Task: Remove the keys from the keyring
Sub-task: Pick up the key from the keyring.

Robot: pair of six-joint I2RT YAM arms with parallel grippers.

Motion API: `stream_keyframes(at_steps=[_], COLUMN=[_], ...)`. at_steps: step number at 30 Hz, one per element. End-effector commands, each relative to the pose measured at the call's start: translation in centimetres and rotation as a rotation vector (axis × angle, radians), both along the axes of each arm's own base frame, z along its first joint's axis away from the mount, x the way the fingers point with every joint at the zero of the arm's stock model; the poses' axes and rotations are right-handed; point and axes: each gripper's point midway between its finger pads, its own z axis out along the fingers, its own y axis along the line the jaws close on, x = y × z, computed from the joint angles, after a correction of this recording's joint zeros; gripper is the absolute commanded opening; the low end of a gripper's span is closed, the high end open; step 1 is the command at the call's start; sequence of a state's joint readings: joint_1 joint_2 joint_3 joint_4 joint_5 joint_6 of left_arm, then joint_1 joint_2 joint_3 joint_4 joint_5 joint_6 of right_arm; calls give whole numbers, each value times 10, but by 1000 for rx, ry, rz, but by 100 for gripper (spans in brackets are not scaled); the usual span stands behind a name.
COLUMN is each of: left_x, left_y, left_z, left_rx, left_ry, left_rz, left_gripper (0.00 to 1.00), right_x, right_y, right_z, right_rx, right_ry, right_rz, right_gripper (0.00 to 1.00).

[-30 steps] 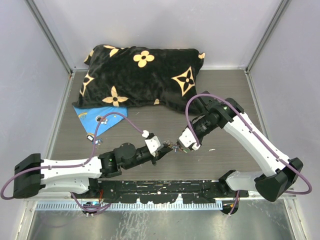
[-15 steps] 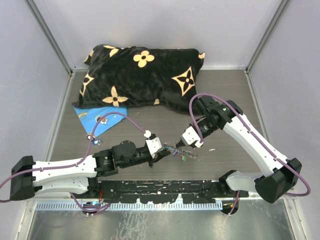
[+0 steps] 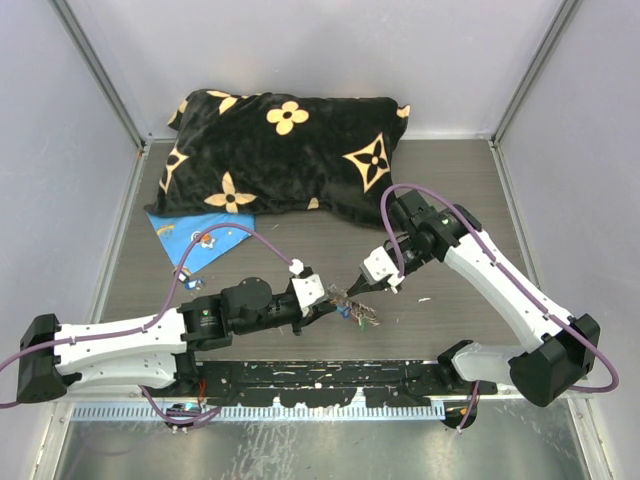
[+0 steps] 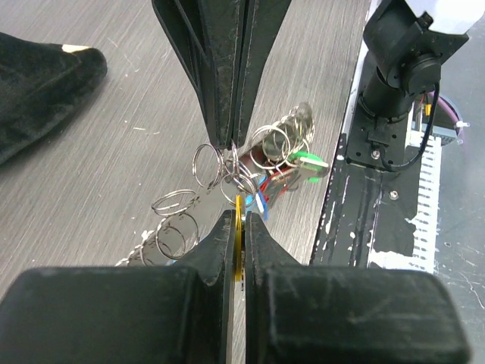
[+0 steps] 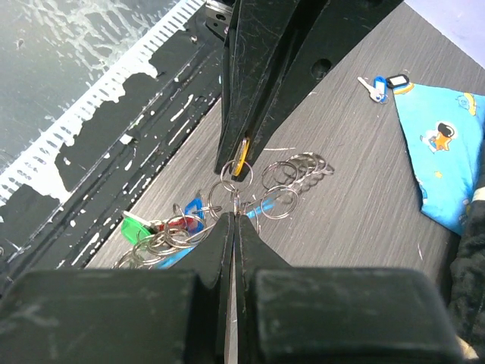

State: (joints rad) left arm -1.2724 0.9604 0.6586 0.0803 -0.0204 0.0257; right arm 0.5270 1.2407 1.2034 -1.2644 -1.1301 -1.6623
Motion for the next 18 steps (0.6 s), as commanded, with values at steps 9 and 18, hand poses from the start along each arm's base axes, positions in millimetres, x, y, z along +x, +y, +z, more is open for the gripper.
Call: stream_keyframes(at_steps=[9,18], left_x=[-9,-19], left_y=[5,4], left_z=[29,31], left_rx=[-41,-13], left_ry=[12,61], left_rz=[-51,-110], left_gripper=[0,0], right_x=[-6,2], right_y=[-1,4], right_z=[8,10], right_rx=[73,67], right_ry=[-14,40], right_rz=[26,-29], right_gripper=[1,9])
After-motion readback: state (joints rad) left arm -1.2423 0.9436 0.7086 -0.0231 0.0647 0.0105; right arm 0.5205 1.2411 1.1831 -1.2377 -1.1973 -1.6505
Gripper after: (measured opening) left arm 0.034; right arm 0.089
